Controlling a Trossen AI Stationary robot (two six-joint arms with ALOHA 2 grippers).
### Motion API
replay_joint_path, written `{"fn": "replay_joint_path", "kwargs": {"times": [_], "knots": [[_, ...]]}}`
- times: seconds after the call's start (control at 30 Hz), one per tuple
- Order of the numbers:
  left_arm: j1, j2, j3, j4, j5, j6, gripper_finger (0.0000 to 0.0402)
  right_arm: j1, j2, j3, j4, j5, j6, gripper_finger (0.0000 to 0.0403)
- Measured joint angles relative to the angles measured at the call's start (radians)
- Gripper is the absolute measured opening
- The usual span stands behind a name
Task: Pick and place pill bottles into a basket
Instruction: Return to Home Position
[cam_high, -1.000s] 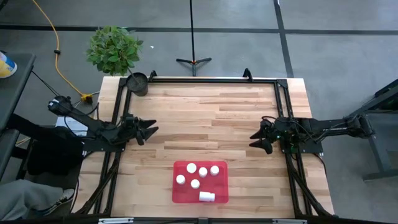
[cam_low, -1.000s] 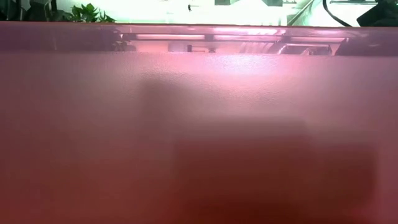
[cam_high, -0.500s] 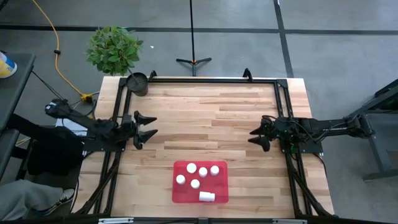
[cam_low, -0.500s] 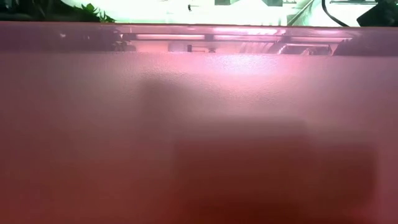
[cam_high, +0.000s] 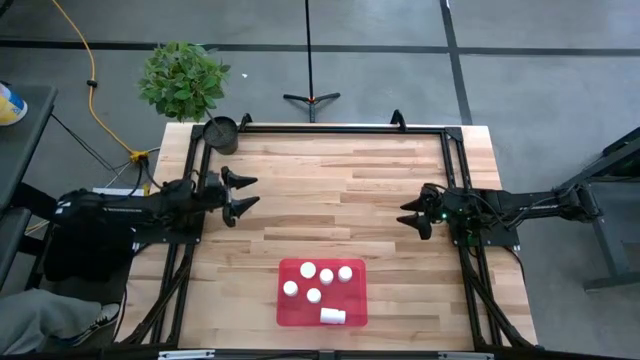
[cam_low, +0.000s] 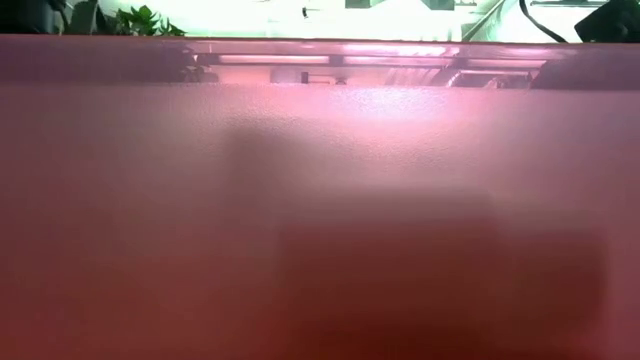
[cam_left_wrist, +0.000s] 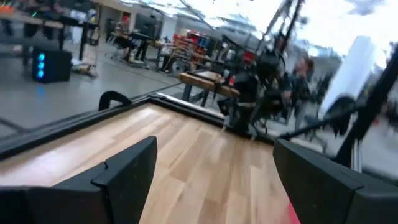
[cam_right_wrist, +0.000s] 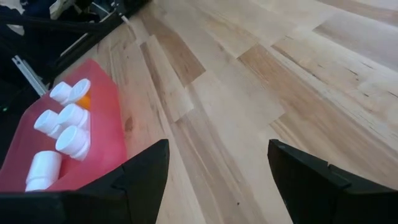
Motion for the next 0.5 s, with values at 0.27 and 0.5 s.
{"fn": "replay_joint_path", "kwargs": {"times": [0.27, 0.5], "knots": [[0.017, 0.000, 0.000, -0.110, 0.119, 0.127, 0.0353, 0.000, 0.000, 0.000, 0.000, 0.012, -0.051, 0.0263], [0.017, 0.000, -0.001, -0.186, 0.143, 0.083, 0.0353, 0.000, 0.000, 0.000, 0.001, 0.100, -0.146, 0.0263]]}}
